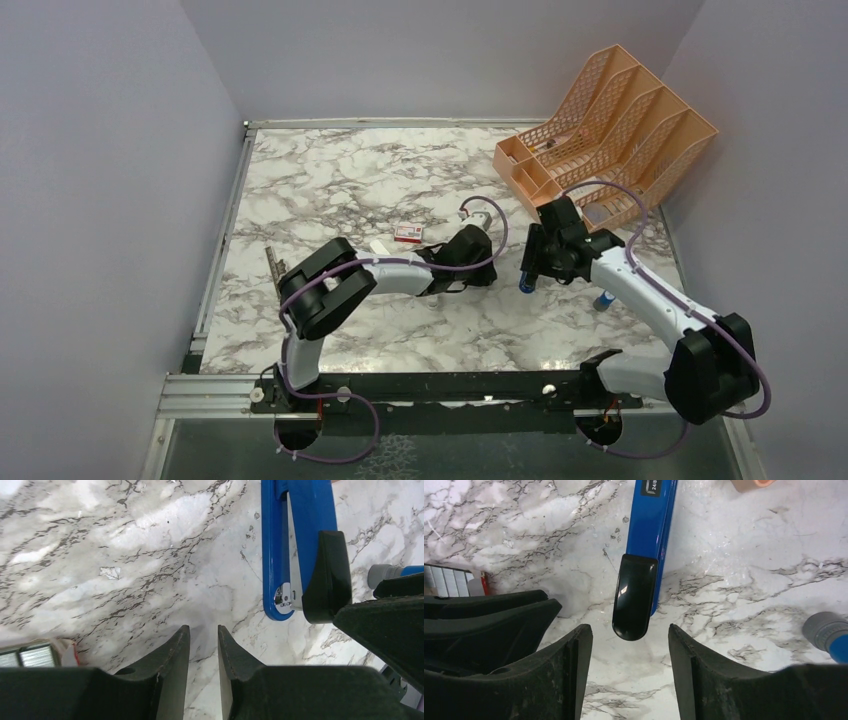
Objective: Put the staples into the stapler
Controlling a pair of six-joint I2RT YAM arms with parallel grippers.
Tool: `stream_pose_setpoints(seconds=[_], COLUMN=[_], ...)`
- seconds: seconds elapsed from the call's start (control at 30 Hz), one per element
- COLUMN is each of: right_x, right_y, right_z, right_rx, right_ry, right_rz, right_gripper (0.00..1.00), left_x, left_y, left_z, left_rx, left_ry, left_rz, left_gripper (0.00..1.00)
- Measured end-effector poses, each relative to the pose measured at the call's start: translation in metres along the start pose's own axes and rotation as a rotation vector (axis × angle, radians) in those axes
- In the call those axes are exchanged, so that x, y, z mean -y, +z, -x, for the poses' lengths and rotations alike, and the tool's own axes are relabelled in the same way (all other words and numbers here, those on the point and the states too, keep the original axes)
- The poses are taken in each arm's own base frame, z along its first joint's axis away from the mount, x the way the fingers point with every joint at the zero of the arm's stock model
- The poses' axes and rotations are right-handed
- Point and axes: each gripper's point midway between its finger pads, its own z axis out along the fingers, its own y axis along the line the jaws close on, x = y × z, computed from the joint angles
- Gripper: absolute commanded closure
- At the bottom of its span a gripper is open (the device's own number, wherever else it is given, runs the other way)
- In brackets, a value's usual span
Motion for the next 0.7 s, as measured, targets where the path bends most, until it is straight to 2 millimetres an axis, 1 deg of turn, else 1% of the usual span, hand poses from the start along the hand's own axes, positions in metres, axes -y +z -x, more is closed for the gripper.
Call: stream_pose_setpoints(seconds=[0.07,0.13,0.17,0.23,0.27,0.3,0.33,0.4,0.43,0.47,0.53,0.57,0.6,0.7], right_x=[0.000,0.000,-0.001,-0.003,-0.004,-0.005,-0.006,-0.007,-0.005,-0.004,0.000,0.002,0.003,0.006], right_y=[-0.006,-0.016,-0.023,-0.039,-0.048,-0.059,-0.068,-0.089,-0.100,-0.111,-0.132,-0.143,-0.155,-0.188], right_z=[0.002,0.006,0.010,0.019,0.024,0.030,0.035,0.045,0.049,0.053,0.059,0.061,0.064,0.070], right_rx=[0.012,0.042,0.063,0.116,0.148,0.181,0.215,0.278,0.308,0.338,0.389,0.413,0.437,0.511], right_ry=[0.000,-0.001,-0.002,-0.006,-0.007,-0.011,-0.008,-0.006,-0.002,0.002,0.016,0.022,0.027,0.040], right_rz=[0.007,0.026,0.039,0.072,0.091,0.110,0.128,0.159,0.170,0.177,0.190,0.197,0.211,0.255], right_gripper=[0.32,0.29,0.25,0.16,0.12,0.08,0.05,0.01,0.00,0.00,0.00,0.00,0.00,0.00], left_x=[0.000,0.001,0.002,0.006,0.008,0.011,0.012,0.015,0.017,0.016,0.011,0.008,0.004,-0.004], left_y=[-0.005,-0.013,-0.018,-0.032,-0.040,-0.054,-0.061,-0.090,-0.104,-0.119,-0.153,-0.175,-0.192,-0.264], left_z=[0.003,0.009,0.014,0.026,0.032,0.041,0.047,0.065,0.073,0.080,0.091,0.096,0.098,0.113], left_rx=[0.003,0.013,0.023,0.050,0.063,0.087,0.100,0.150,0.175,0.200,0.252,0.280,0.298,0.400], left_ry=[0.008,0.021,0.027,0.037,0.043,0.049,0.048,0.055,0.056,0.057,0.053,0.052,0.054,0.052], left_rz=[0.008,0.019,0.022,0.030,0.032,0.041,0.044,0.062,0.069,0.080,0.106,0.119,0.133,0.135], left_gripper=[0.64,0.54,0.48,0.32,0.27,0.22,0.18,0.09,0.07,0.06,0.05,0.05,0.05,0.02])
